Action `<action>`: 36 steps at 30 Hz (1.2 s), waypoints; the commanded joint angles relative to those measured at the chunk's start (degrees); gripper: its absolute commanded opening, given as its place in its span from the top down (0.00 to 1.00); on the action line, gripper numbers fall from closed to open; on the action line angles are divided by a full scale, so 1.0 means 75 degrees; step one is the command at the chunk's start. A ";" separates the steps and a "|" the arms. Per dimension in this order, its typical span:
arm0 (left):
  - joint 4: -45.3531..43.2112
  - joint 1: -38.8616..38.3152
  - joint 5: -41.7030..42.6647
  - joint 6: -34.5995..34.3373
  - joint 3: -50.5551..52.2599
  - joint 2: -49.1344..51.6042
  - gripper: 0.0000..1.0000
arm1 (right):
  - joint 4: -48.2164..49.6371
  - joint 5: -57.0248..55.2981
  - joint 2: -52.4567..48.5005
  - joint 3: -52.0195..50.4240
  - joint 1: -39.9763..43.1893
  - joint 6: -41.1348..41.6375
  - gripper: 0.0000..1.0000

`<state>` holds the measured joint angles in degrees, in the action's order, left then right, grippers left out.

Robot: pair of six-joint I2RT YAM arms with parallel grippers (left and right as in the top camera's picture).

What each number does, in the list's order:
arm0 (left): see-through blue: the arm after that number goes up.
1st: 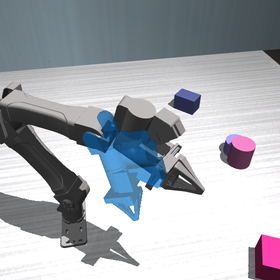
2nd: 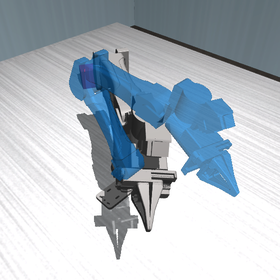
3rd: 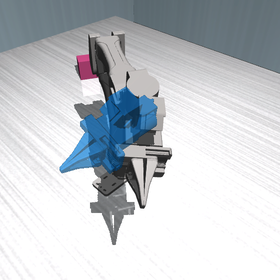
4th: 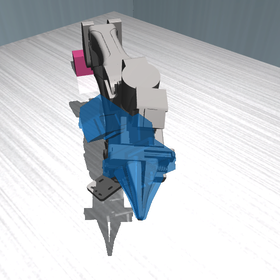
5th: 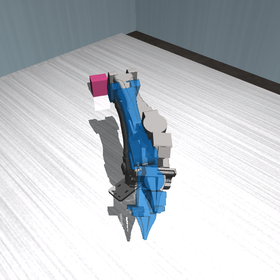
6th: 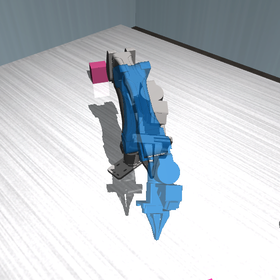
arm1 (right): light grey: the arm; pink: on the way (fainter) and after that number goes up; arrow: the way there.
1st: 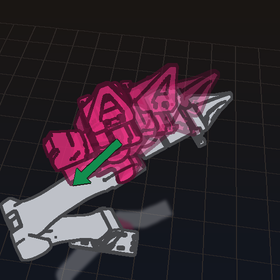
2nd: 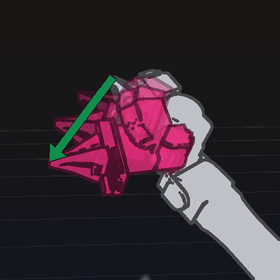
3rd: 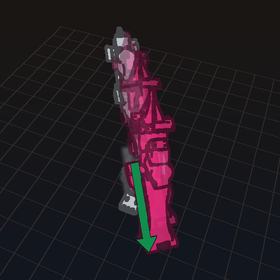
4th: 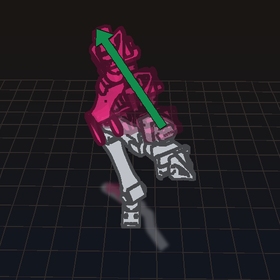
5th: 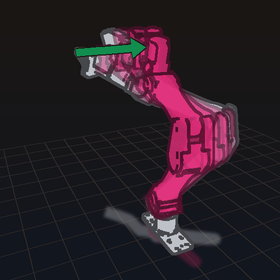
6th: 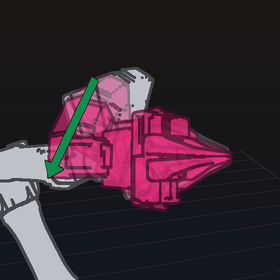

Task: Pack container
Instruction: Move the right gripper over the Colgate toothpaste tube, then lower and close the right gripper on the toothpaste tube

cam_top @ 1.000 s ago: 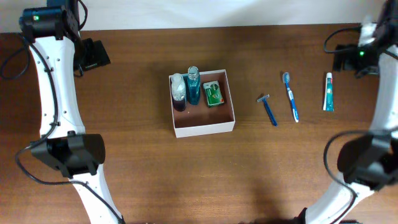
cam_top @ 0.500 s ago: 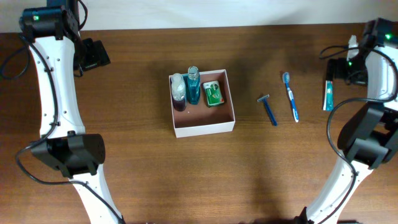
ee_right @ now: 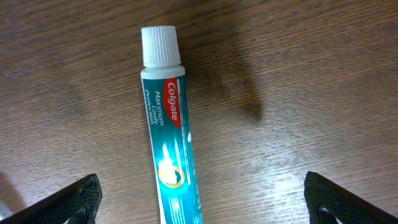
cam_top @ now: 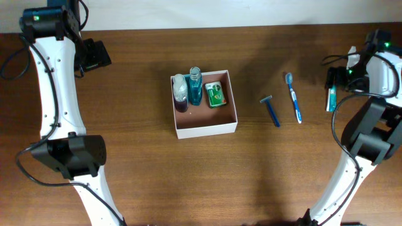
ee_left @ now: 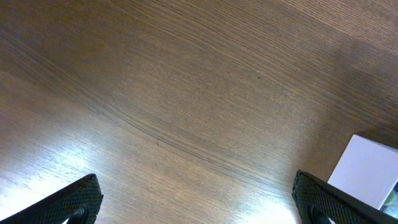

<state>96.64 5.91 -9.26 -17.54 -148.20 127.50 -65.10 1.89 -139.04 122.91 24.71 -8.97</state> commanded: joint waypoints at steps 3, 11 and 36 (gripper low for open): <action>0.0003 0.0015 -0.0003 0.0067 0.0026 -0.0061 0.01 | 0.0093 0.0125 -0.0256 0.0099 -0.0085 0.0026 0.01; 0.0006 0.0015 -0.0003 0.0067 0.0026 -0.0061 0.01 | 0.0184 0.0122 -0.0326 0.0055 -0.0289 0.0026 0.01; 0.0006 0.0015 0.0000 0.0064 0.0026 -0.0061 0.01 | 0.0274 0.0061 -0.0714 0.0015 -0.0335 0.0026 0.24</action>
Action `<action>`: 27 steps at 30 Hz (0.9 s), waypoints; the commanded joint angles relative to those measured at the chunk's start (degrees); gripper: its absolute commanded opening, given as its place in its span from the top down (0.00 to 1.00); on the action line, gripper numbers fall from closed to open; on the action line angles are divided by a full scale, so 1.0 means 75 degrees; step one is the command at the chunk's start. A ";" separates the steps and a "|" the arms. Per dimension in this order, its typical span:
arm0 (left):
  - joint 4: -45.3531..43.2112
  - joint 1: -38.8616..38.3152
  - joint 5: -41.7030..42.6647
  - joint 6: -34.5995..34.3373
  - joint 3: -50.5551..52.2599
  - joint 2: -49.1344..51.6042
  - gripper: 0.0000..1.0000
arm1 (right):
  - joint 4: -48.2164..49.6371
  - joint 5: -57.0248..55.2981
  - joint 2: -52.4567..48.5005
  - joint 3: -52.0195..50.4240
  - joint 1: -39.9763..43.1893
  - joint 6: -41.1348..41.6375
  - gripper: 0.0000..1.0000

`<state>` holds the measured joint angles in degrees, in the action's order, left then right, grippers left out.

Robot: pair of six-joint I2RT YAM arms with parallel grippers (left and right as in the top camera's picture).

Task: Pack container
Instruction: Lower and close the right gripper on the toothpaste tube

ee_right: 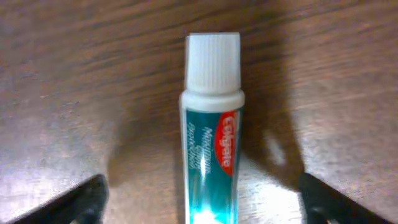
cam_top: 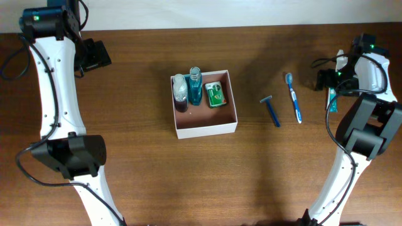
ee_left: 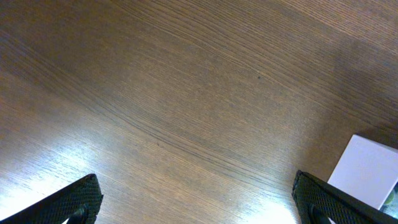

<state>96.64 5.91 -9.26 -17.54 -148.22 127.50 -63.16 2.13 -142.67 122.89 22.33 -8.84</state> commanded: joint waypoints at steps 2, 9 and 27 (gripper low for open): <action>0.0006 0.0015 0.0000 0.0064 0.0029 -0.0061 0.01 | 0.0023 0.0029 -0.0230 0.0017 -0.0017 0.0044 0.41; 0.0006 0.0015 -0.0003 0.0064 0.0029 -0.0061 0.01 | -0.0067 0.0032 -0.0227 0.0146 -0.0017 0.0574 0.74; 0.0006 0.0015 0.0000 0.0067 0.0029 -0.0061 0.01 | -0.3255 0.2358 -0.0224 0.3675 -0.0032 0.0845 0.91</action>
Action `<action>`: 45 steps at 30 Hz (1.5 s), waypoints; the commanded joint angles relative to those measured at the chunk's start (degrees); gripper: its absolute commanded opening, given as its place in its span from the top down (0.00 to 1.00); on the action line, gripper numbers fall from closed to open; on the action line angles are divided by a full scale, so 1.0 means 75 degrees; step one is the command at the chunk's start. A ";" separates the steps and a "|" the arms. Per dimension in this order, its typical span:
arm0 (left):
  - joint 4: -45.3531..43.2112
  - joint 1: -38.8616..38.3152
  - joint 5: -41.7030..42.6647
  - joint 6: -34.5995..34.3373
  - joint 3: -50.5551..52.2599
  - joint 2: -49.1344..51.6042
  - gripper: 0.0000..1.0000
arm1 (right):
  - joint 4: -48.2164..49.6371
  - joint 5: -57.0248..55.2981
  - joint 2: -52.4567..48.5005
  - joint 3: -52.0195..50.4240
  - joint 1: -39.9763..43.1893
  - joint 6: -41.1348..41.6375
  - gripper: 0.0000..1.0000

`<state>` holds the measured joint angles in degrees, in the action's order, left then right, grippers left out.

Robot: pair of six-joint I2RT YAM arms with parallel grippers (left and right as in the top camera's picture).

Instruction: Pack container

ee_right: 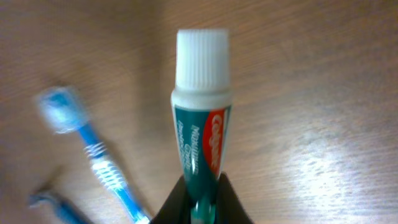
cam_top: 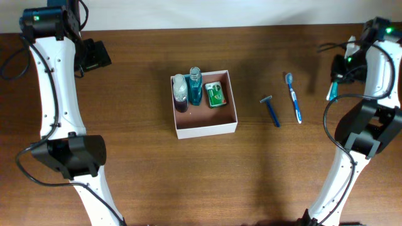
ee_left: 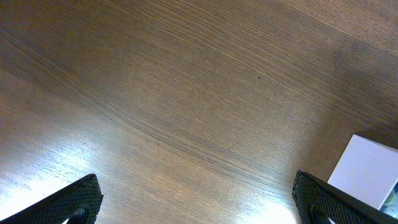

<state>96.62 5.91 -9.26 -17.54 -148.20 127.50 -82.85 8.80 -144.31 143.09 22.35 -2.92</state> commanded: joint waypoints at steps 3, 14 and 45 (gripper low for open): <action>0.0009 0.0015 -0.0003 0.0067 0.0026 -0.0061 0.01 | -0.1647 0.2366 -0.0006 0.1798 -0.0076 0.0015 0.90; 0.0009 0.0015 0.0000 0.0064 0.0026 -0.0061 0.01 | -0.1935 0.1853 0.1533 0.1699 -0.1708 0.0064 0.85; 0.0009 0.0020 -0.0003 0.0064 0.0026 -0.0061 0.01 | -0.0571 -0.0577 0.2442 -0.1524 -0.3783 -0.1067 0.45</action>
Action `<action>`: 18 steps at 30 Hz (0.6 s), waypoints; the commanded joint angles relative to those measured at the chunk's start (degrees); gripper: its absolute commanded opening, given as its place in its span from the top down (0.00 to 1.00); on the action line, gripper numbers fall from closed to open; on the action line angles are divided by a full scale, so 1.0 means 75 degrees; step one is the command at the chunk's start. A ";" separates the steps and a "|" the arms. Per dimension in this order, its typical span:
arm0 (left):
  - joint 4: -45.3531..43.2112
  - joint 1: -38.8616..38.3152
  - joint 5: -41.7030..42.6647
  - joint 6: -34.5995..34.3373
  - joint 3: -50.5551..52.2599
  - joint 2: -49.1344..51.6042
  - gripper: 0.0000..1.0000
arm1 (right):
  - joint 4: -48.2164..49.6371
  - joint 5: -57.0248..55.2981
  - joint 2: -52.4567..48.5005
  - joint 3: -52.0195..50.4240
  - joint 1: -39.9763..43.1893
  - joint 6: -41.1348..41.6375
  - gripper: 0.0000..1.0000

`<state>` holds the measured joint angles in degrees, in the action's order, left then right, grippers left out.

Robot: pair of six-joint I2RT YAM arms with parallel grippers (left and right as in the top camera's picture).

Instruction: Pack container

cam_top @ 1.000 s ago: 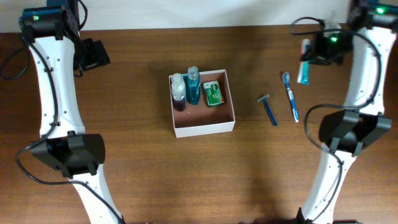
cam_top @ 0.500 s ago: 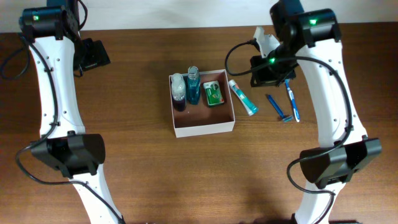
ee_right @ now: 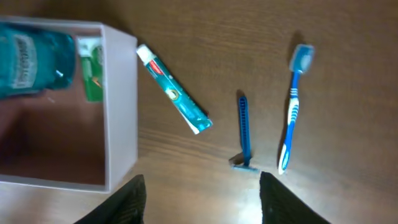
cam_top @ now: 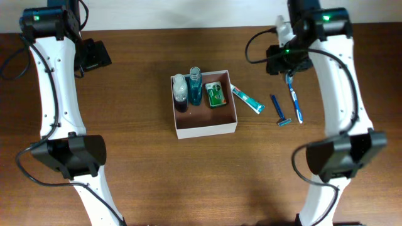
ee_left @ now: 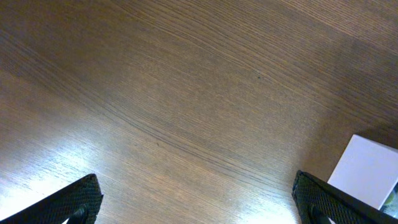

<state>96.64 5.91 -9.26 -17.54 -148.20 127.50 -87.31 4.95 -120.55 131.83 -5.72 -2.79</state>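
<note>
The white box (cam_top: pixel 207 130) holds a clear bottle (cam_top: pixel 180 92), a blue bottle (cam_top: pixel 195 88) and a small green pack (cam_top: pixel 215 95). The toothpaste tube (cam_top: pixel 246 99) lies flat on the table just outside the box's right wall, its cap toward the box; it also shows in the right wrist view (ee_right: pixel 174 90). Right of the tube lie a blue razor (ee_right: pixel 244 130) and a blue toothbrush (ee_right: pixel 291 118). My right gripper (ee_right: pixel 202 208) hangs open above them, holding nothing. My left gripper (ee_left: pixel 199 202) is open over bare wood at the far left.
The wooden table's back edge (cam_top: pixel 188 28) runs along the top of the overhead view. The left arm (cam_top: pixel 53 94) stands along the left side. The right arm (cam_top: pixel 339 81) reaches in from the right.
My right gripper was shut on the toothpaste at the far right. It is now open near the box, and the tube lies on the table beside the box. The razor lies turned, head nearer me.
The toothpaste first lay at the table's far right with my open right gripper over it. The gripper came closer, then was shut on the tube with it off the table. Now the tube lies beside the box, let go. The left arm has stayed still.
</note>
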 commanded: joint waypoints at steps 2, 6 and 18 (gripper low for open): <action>0.0006 0.0020 -0.0003 0.0067 0.0026 -0.0061 0.01 | 0.0023 0.0111 -0.1067 -0.0023 -0.0041 -0.1617 0.42; 0.0003 0.0020 -0.0003 0.0064 0.0026 -0.0061 0.01 | 0.0093 0.0283 -0.1958 -0.0023 -0.0032 -0.2401 0.23; 0.0003 0.0020 0.0000 0.0067 0.0026 -0.0061 0.01 | 0.0367 0.0315 -0.2699 -0.0029 -0.0321 -0.3768 0.22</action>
<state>96.64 5.91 -9.26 -17.52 -148.22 127.50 -84.60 6.28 -140.53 131.74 -6.57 -25.76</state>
